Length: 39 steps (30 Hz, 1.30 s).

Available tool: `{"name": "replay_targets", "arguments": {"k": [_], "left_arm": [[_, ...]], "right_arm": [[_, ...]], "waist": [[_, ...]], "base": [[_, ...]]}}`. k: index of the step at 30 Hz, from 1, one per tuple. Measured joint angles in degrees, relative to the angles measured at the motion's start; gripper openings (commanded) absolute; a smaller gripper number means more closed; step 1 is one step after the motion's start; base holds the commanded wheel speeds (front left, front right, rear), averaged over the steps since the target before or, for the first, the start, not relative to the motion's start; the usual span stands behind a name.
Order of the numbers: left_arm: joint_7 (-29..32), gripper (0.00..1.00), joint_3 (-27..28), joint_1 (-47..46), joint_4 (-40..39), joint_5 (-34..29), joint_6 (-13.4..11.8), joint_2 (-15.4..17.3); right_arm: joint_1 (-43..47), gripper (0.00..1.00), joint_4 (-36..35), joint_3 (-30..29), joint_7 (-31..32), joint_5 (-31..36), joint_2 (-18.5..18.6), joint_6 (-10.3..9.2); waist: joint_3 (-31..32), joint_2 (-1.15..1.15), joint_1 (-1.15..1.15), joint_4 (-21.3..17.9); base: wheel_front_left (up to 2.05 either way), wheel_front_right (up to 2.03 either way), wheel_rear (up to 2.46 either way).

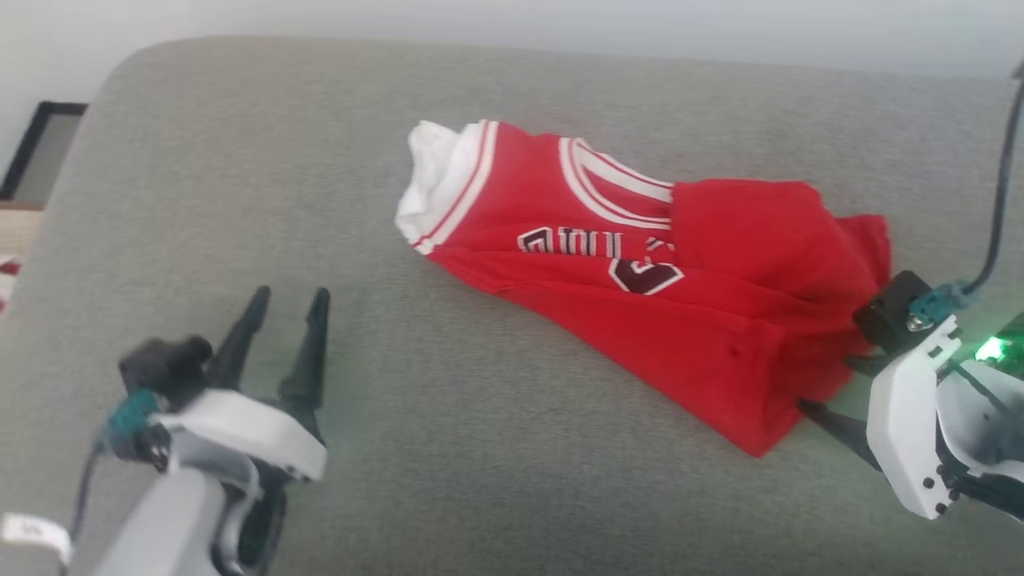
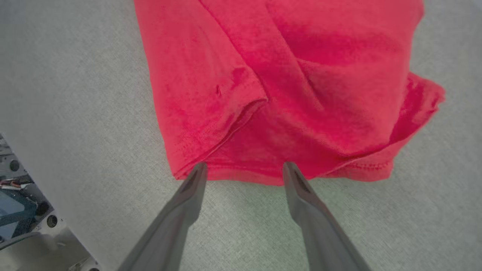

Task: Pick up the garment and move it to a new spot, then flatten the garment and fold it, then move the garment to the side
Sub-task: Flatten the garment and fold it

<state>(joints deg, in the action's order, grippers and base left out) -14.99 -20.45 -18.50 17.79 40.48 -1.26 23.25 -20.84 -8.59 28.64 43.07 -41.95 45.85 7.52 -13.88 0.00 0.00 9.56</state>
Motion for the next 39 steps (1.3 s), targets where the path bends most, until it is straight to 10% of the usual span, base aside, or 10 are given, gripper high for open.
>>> {"name": "replay_targets", "arguments": {"k": [15,17,20,39], "left_arm": [[-0.01,1.00,18.98,12.38,-11.51,-19.12,7.11,-17.90],[-0.01,1.00,19.92,12.39,-11.51,-19.59,7.66,-18.60],[-0.01,1.00,21.05,12.46,-11.45,-20.00,8.17,-19.30],[-0.01,1.00,21.61,13.48,-12.03,-19.96,8.61,-20.22]], "right_arm": [[-5.22,1.00,11.78,7.88,7.90,-5.47,-1.76,0.00],[-5.74,0.49,12.46,8.80,7.82,-5.01,-1.75,0.00],[-6.61,0.00,12.57,10.45,6.22,-4.82,-1.24,-0.01],[-5.28,0.00,-2.57,34.01,8.48,-7.78,-11.39,-0.04]], "waist": [[-1.80,0.00,0.00,8.44],[-2.21,0.00,0.00,9.24],[-2.52,0.00,0.00,10.06],[-1.47,0.00,0.00,12.11]], "base": [[0.00,0.00,0.00],[0.00,0.00,0.00],[0.00,0.00,0.00],[0.00,0.00,0.00]]}}
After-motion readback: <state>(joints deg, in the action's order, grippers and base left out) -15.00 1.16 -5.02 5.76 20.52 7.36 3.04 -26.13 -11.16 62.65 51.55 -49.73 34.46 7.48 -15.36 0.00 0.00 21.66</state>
